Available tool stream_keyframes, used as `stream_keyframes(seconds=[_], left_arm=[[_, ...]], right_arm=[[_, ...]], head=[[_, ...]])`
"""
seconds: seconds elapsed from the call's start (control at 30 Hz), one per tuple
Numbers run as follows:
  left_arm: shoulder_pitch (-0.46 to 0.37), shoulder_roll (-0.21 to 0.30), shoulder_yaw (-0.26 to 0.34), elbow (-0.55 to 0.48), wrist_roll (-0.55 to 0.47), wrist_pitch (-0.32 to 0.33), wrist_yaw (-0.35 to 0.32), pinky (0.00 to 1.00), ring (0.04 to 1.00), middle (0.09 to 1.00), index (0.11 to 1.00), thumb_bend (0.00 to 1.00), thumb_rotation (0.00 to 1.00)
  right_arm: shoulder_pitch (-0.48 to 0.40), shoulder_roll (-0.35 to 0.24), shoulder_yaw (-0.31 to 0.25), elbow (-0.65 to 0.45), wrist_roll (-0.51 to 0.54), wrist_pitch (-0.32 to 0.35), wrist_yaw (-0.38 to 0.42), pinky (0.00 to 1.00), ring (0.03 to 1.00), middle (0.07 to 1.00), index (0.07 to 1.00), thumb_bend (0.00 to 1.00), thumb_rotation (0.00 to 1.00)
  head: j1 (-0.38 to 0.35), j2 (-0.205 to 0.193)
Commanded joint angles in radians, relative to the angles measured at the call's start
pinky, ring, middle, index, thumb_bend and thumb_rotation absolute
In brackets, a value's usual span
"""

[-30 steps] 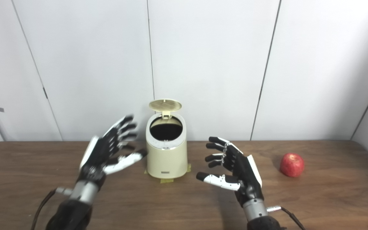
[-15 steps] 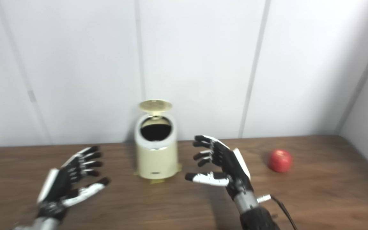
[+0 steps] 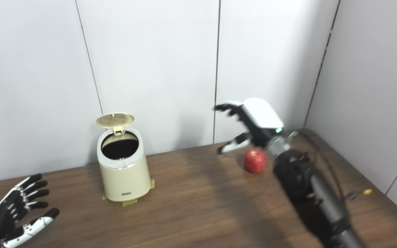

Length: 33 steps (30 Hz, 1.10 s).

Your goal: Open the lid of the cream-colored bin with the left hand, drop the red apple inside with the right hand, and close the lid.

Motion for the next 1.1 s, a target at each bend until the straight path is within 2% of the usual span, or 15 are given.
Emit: stream_keyframes(seconds=[0.0, 0.13, 0.23, 0.3, 0.53, 0.57, 0.63, 0.77, 0.9, 1.07], left_arm=[[-0.049, 0.013, 0.003, -0.022, -0.015, -0.028, -0.005, 0.65, 0.761, 0.809, 0.849, 0.65, 0.04], [-0.052, 0.018, 0.006, -0.038, -0.029, -0.016, -0.011, 0.64, 0.765, 0.819, 0.843, 0.65, 0.0], [-0.053, 0.02, 0.007, -0.042, -0.027, -0.014, -0.011, 0.64, 0.765, 0.815, 0.837, 0.65, 0.0], [-0.054, 0.02, 0.01, -0.046, -0.027, -0.011, -0.013, 0.64, 0.759, 0.809, 0.834, 0.65, 0.0], [-0.054, 0.023, 0.016, -0.055, -0.027, 0.0, -0.015, 0.65, 0.762, 0.813, 0.835, 0.64, 0.0], [-0.054, 0.023, 0.017, -0.055, -0.028, -0.001, -0.016, 0.66, 0.759, 0.81, 0.83, 0.64, 0.0], [-0.052, 0.024, 0.017, -0.06, -0.031, 0.005, -0.018, 0.65, 0.757, 0.808, 0.828, 0.64, 0.0], [-0.05, 0.025, 0.014, -0.068, -0.033, 0.014, -0.024, 0.64, 0.751, 0.809, 0.828, 0.65, 0.0], [-0.047, 0.024, 0.013, -0.081, -0.043, 0.034, -0.029, 0.63, 0.75, 0.811, 0.831, 0.64, 0.0], [-0.044, 0.021, 0.011, -0.099, -0.039, 0.058, -0.029, 0.63, 0.749, 0.809, 0.831, 0.63, 0.0]], right_arm=[[-0.052, -0.067, -0.02, -0.022, -0.027, 0.047, 0.045, 0.66, 0.812, 0.861, 0.834, 0.87, 0.24], [-0.051, -0.12, -0.036, -0.002, 0.013, 0.101, 0.115, 0.64, 0.815, 0.87, 0.85, 0.89, 0.27], [-0.047, -0.124, -0.06, 0.022, 0.069, 0.138, 0.141, 0.64, 0.82, 0.874, 0.855, 0.88, 0.26], [-0.043, -0.118, -0.077, 0.045, 0.111, 0.161, 0.148, 0.68, 0.845, 0.887, 0.865, 0.86, 0.2], [-0.041, -0.072, -0.122, 0.207, 0.254, 0.146, 0.099, 0.78, 0.918, 0.936, 0.895, 0.85, 0.2], [-0.042, -0.058, -0.129, 0.23, 0.277, 0.144, 0.09, 0.83, 0.942, 0.958, 0.904, 0.82, 0.17], [-0.048, -0.038, -0.133, 0.291, 0.312, 0.122, 0.072, 0.82, 0.936, 0.955, 0.91, 0.82, 0.16], [-0.06, -0.016, -0.117, 0.395, 0.346, 0.066, 0.033, 0.83, 0.91, 0.928, 0.917, 0.89, 0.27], [-0.065, 0.018, -0.109, 0.438, 0.366, 0.069, -0.014, 0.82, 0.894, 0.922, 0.928, 0.86, 0.21], [-0.072, 0.033, -0.062, 0.505, 0.345, 0.036, -0.082, 0.81, 0.884, 0.894, 0.903, 0.86, 0.26]], head=[[-0.003, 0.002], [-0.011, 0.005], [-0.013, 0.007], [-0.013, 0.008], [-0.007, 0.013], [-0.007, 0.013], [-0.004, 0.015], [-0.003, 0.02], [-0.003, 0.024], [-0.003, 0.025]])
